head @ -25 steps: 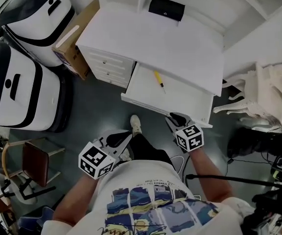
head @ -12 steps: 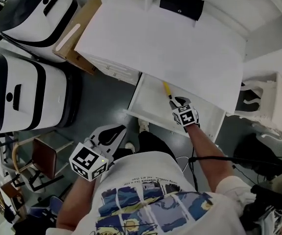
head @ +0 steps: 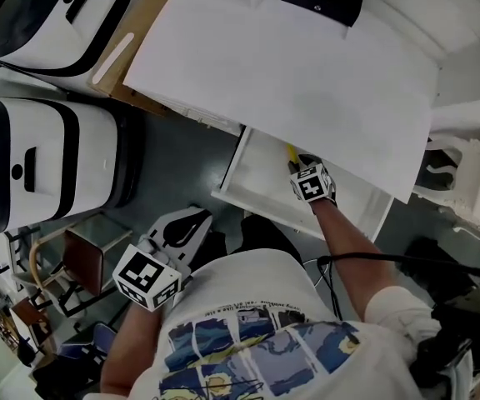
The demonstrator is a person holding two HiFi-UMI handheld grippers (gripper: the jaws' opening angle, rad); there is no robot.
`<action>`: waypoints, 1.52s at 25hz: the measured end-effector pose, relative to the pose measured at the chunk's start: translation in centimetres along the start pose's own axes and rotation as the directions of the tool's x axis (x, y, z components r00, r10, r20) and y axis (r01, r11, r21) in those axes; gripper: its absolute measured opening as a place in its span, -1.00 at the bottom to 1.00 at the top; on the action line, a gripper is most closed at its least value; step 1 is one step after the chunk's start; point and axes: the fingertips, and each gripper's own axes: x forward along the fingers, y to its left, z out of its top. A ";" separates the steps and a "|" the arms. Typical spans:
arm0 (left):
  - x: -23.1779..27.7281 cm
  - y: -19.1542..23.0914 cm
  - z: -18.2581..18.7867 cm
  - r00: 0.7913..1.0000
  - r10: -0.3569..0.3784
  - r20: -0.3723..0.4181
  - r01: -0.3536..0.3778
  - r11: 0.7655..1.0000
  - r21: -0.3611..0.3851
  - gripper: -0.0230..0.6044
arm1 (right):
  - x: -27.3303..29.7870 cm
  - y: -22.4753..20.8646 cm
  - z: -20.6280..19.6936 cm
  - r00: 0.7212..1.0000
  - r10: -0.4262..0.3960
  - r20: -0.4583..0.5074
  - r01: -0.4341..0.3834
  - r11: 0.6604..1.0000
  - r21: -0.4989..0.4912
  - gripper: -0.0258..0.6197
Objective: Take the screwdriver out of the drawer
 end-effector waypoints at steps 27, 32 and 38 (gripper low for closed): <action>-2.9 3.0 0.4 0.998 0.053 0.014 -0.053 0.999 -0.007 -0.88 | 2.1 -0.3 -0.7 0.997 -0.056 -0.057 0.059 0.997 0.059 -0.59; -3.6 3.3 0.2 0.998 0.055 0.022 -0.055 0.998 -0.007 -0.88 | 2.2 -0.1 -0.7 0.995 -0.063 -0.074 0.067 0.996 0.055 -0.61; -4.8 3.8 0.1 0.998 0.050 0.038 -0.050 0.999 0.003 -0.88 | 1.9 0.0 -0.7 0.992 -0.057 -0.109 0.065 0.995 0.078 -0.62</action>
